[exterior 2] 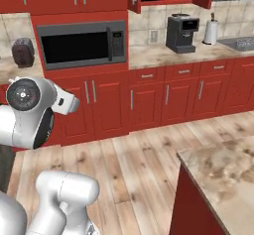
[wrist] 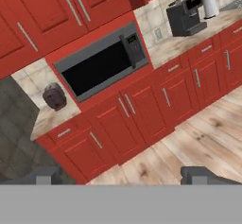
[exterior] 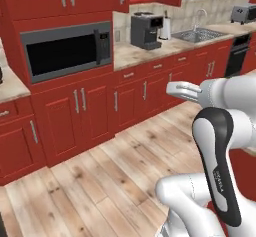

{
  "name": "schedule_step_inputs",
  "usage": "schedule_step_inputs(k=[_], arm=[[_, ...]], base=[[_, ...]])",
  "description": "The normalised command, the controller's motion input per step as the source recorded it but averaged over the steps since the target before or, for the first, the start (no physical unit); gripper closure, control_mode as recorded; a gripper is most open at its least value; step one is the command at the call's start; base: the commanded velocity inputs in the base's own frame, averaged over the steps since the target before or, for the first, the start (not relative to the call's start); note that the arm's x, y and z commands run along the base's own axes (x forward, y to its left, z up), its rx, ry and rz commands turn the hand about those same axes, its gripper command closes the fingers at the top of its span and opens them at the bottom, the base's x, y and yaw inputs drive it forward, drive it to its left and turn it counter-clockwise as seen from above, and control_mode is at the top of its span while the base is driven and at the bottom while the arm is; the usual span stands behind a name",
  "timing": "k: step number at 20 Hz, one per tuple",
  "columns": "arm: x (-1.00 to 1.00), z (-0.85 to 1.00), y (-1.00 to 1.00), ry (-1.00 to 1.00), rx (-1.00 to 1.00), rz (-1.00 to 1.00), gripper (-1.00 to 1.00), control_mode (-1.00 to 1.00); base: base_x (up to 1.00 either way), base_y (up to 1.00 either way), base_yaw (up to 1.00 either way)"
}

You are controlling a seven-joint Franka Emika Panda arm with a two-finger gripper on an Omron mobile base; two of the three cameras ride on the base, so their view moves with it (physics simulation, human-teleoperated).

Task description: Retrieve the tupperware and aluminum foil from the cabinet and place them on the dining counter near the plate with bell pepper and hot dog to prepare for storing leftovers.

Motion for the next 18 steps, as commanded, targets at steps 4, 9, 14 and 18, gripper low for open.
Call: schedule_step_inputs(k=[4,9,14,18], arm=[[0.00,0.00,0.00,0.00,0.00,0.00,-1.00,1.00],[0.00,0.00,0.00,0.00,0.00,0.00,-1.00,1.00],[0.00,0.00,0.00,0.00,0.00,0.00,-1.00,1.00],[0.00,0.00,0.00,0.00,0.00,0.00,-1.00,1.00]], base=[[1.00,0.35,-0.36],[1.00,0.22,-0.35],[1.00,0.07,-0.33],[1.00,0.00,-0.31]])
